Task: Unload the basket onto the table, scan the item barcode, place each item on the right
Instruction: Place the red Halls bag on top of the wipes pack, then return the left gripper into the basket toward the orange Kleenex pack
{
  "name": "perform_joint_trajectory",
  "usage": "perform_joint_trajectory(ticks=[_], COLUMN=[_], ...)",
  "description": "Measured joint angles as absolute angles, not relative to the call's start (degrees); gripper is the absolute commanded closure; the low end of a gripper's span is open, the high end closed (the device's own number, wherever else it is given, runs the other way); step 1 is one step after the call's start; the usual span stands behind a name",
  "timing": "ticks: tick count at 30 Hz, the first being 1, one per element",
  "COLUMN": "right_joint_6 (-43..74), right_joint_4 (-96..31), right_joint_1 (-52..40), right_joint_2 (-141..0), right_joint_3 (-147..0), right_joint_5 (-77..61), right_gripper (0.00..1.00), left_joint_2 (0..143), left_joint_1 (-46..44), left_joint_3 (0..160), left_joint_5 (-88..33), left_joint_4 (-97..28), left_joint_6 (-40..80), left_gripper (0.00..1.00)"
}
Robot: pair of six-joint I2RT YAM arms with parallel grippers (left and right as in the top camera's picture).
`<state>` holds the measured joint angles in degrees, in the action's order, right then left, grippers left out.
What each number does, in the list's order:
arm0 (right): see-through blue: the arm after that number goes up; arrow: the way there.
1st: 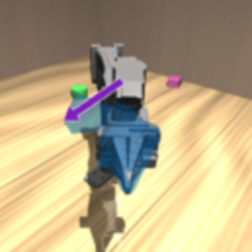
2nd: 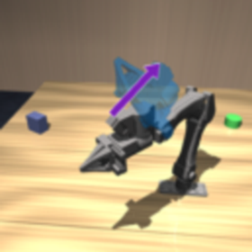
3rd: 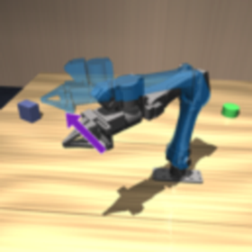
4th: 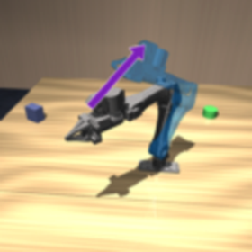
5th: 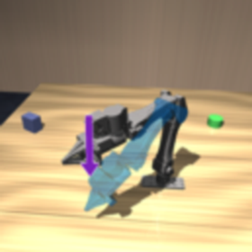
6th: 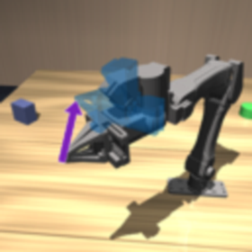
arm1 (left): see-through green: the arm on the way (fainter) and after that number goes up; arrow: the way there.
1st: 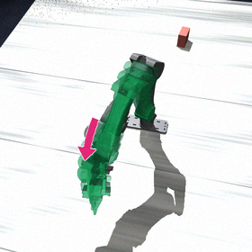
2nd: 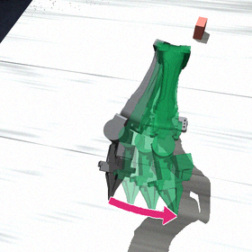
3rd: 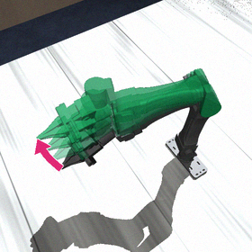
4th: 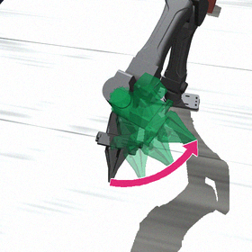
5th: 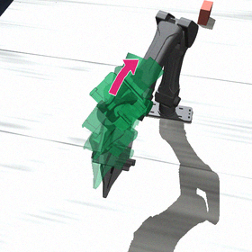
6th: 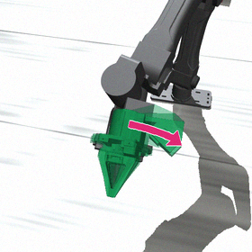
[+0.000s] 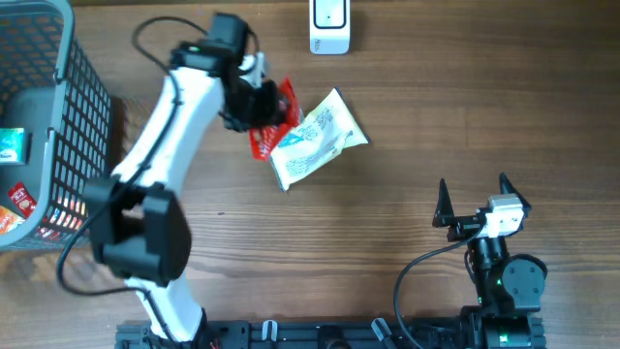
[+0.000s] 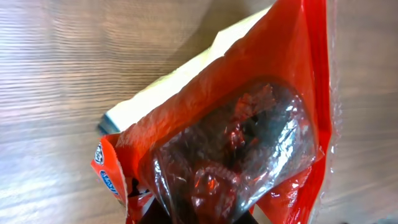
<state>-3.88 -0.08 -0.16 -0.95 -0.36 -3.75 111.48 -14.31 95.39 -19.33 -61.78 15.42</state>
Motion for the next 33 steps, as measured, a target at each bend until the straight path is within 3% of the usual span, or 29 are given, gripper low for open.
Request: perform_joint_trajectory(ticks=[1, 2, 3, 8, 20, 33], right_joint_6=[-3.9, -3.9, -3.9, -3.9, -3.9, -3.9], right_joint_4=[-0.1, -0.1, -0.1, -0.1, -0.1, -0.1], right_joint_1=[-0.2, -0.2, -0.2, -0.2, -0.2, -0.2], right_joint_2=[-1.0, -1.0, -1.0, -1.0, -1.0, -1.0], right_joint_3=[-0.4, -0.4, -0.4, -0.4, -0.4, -0.4], right_joint_5=[-3.7, -3.7, -3.7, -3.7, -3.7, -3.7], right_gripper=[0.0, 0.0, 0.0, 0.0, 0.0, 0.0], left_joint_2=[112.2, 113.0, 114.0, 116.2, 114.2, 87.1], left_joint_1=[-14.9, -15.4, -16.0, -16.8, -9.5, 7.6], left_joint_3=[95.2, 95.2, 95.1, 95.1, 101.1, 106.3], left_joint_5=[-18.9, -18.3, -17.6, -16.1, -13.1, -10.2], left_joint_4=[-61.4, -61.2, -61.0, -60.8, -66.9, -64.0], left_joint_6=[15.4, 15.4, 15.3, 15.7, 15.9, 17.8], left_gripper=[0.74, 0.47, 0.33, 0.12, 0.0, 0.0])
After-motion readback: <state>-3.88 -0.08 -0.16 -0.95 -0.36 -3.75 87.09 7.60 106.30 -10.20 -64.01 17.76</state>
